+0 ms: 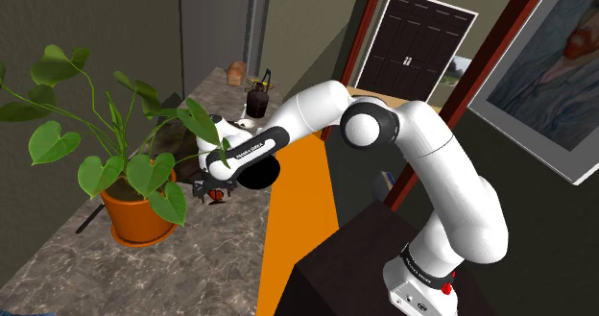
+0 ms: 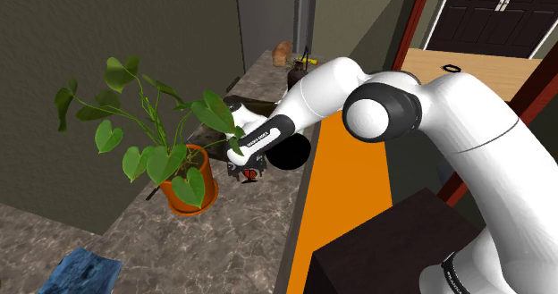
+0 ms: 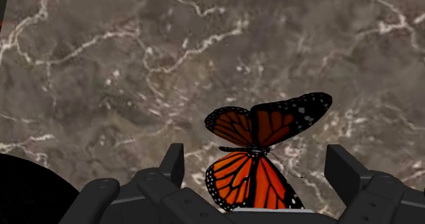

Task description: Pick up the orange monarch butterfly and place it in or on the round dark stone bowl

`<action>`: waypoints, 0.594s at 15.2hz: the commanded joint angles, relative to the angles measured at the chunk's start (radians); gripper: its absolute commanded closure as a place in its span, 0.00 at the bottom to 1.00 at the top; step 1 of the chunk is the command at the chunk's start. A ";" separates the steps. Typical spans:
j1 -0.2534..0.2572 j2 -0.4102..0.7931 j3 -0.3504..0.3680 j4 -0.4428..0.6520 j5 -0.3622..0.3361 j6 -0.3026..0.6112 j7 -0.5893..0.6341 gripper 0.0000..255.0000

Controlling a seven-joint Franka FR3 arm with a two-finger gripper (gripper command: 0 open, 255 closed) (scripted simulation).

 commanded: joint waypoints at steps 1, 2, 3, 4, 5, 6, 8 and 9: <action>0.000 0.000 0.000 0.000 0.000 0.000 0.000 0.00; 0.000 0.000 0.000 0.000 0.000 0.000 0.000 0.00; 0.000 0.000 0.000 0.000 0.000 0.000 0.000 1.00; 0.000 0.000 0.000 0.000 0.000 0.000 0.000 1.00; 0.000 0.000 0.000 0.000 0.000 0.000 0.000 1.00; 0.000 -0.001 0.000 0.000 0.000 0.000 0.000 1.00; 0.000 -0.002 0.000 -0.001 0.000 -0.001 0.000 1.00; -0.001 -0.002 0.000 -0.002 0.000 0.000 -0.001 1.00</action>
